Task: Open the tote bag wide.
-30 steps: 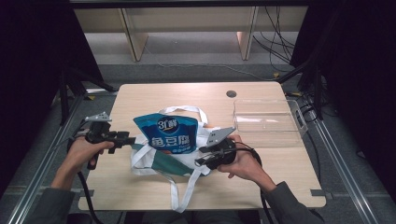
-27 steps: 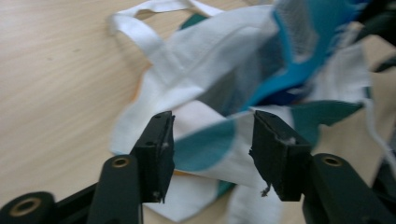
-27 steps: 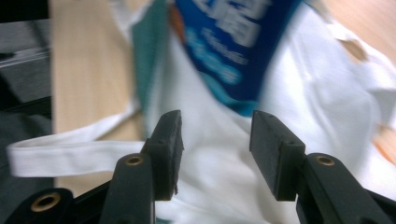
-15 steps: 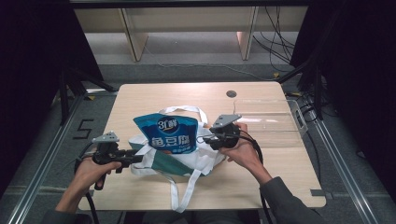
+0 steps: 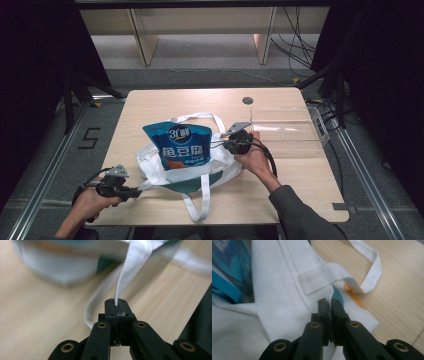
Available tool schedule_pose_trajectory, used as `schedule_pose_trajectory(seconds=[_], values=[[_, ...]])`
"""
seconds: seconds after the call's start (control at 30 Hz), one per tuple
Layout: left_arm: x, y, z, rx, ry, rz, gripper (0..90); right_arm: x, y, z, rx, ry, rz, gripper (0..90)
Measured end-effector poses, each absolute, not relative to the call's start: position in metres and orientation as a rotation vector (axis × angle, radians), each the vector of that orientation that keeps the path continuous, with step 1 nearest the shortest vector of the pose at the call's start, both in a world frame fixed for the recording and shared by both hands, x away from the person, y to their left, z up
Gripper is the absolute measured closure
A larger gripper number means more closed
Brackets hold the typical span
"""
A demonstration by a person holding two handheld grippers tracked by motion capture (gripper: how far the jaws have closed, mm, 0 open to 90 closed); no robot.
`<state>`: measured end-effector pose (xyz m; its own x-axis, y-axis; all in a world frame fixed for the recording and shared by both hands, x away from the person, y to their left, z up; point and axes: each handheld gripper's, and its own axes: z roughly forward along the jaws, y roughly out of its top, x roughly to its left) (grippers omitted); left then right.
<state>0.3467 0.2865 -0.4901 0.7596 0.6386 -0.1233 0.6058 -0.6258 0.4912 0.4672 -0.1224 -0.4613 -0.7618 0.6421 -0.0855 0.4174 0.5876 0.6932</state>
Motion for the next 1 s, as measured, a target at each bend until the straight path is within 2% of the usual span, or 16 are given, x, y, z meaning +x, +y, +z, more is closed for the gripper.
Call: schedule_pose_trajectory(seconds=[0.2,0.27,0.3,0.33,0.43,0.5,0.53,0.6,0.63,0.67,0.7,0.83,0.87,0.9,0.93,1.0], values=[[0.356,0.281,-0.494,2.454,0.968,0.059,86.5,0.467,-0.115,-0.482,0.900,2.541,0.896,88.1],[0.354,0.282,-0.490,2.463,0.989,0.065,77.0,0.468,-0.120,-0.481,0.933,2.524,0.939,85.2],[0.354,0.282,-0.490,2.463,0.989,0.065,68.5,0.468,-0.121,-0.480,0.943,2.513,0.957,82.5],[0.353,0.283,-0.487,2.454,0.998,0.086,59.5,0.468,-0.123,-0.477,0.942,2.501,0.963,78.3],[0.343,0.288,-0.465,2.334,1.041,0.032,43.4,0.461,-0.129,-0.458,0.991,2.467,1.049,65.1],[0.340,0.287,-0.458,2.303,1.057,0.054,34.3,0.455,-0.135,-0.445,0.962,2.448,1.111,64.7],[0.336,0.288,-0.441,2.303,1.025,0.080,32.1,0.452,-0.137,-0.439,0.941,2.429,1.154,65.4],[0.336,0.287,-0.434,2.267,0.995,0.129,32.4,0.450,-0.139,-0.433,0.918,2.420,1.185,66.4],[0.337,0.287,-0.424,2.247,0.962,0.161,34.1,0.442,-0.140,-0.426,0.889,2.444,1.218,71.7],[0.338,0.286,-0.421,2.221,0.971,0.176,34.1,0.442,-0.140,-0.426,0.889,2.444,1.218,71.7],[0.341,0.285,-0.417,2.204,0.955,0.207,36.8,0.440,-0.140,-0.424,0.879,2.458,1.216,75.5],[0.366,0.277,-0.417,2.125,0.950,0.250,57.2,0.432,-0.138,-0.431,0.822,2.515,1.187,84.5],[0.372,0.274,-0.422,2.140,0.946,0.257,63.9,0.431,-0.138,-0.434,0.826,2.538,1.165,84.8],[0.378,0.271,-0.426,2.148,0.933,0.269,74.8,0.433,-0.136,-0.441,0.832,2.532,1.153,85.1],[0.385,0.269,-0.432,2.172,0.944,0.275,74.8,0.433,-0.136,-0.441,0.832,2.532,1.153,85.1],[0.399,0.264,-0.445,2.190,0.956,0.261,81.6,0.437,-0.136,-0.449,0.856,2.555,1.114,85.0]])
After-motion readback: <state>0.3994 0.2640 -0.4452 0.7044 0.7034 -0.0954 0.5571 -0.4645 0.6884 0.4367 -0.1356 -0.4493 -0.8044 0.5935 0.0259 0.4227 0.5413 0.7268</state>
